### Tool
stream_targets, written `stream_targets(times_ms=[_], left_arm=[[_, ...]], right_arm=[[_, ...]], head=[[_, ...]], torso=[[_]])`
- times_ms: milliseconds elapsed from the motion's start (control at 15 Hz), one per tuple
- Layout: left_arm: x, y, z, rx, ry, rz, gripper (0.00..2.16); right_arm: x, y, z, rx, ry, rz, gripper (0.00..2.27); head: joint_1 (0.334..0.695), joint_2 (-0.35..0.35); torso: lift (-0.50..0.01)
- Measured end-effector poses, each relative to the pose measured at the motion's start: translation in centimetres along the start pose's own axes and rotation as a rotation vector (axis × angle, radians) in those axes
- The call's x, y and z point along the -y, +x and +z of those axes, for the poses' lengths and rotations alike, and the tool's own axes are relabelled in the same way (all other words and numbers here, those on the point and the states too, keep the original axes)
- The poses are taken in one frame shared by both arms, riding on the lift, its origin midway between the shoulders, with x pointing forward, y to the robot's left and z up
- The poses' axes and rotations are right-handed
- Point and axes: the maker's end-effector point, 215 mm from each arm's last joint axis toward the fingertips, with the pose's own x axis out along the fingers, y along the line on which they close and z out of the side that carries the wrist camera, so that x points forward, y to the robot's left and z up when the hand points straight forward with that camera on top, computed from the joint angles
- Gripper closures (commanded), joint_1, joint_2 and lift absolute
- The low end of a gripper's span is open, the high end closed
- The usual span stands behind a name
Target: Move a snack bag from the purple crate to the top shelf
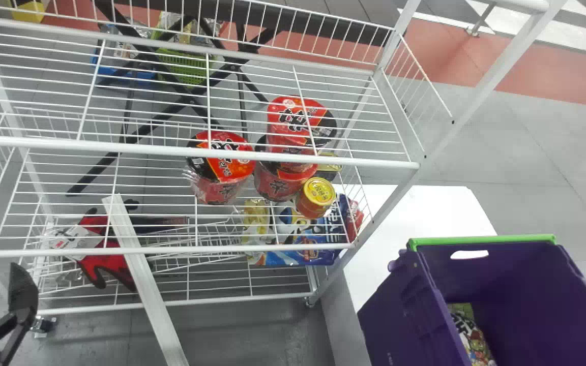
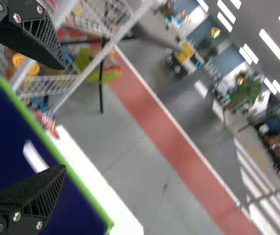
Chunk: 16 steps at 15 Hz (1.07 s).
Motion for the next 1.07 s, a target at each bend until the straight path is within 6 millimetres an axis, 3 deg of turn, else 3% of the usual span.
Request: stream_targets(times_ms=[267, 400, 667, 800, 1067], left_arm=[[-0.2, -0.2, 0.0, 0.006, -0.006, 0.005, 0.15], [-0.2, -0.3, 0.1, 0.011, -0.009, 0.007, 0.15], [-0.1, -0.3, 0.4, 0.021, -0.017, 0.008, 0.15], [-0.3, -0.4, 0.5, 0.03, -0.026, 0.011, 0.15], [-1.1, -0.1, 1.1, 0.052, -0.051, 0.03, 0.15]], right_arm=[[6.9, 3.1, -4.7, -0.211, 0.024, -0.187, 0.1], [8.8, 4.3, -8.0, -0.316, 0.045, -0.224, 0.1], [9.9, 6.4, -15.7, -0.499, 0.068, -0.26, 0.1], [10.7, 7.2, -18.4, -0.568, 0.08, -0.291, 0.1], [11.8, 9.7, -21.5, -0.711, 0.071, -0.36, 0.1]], head=[[0.695, -0.35], [0.695, -0.35], [0.695, -0.35], [0.695, -0.35], [0.695, -0.35]], torso=[[-0.454], [-0.454], [-0.454], [-0.454], [-0.454]])
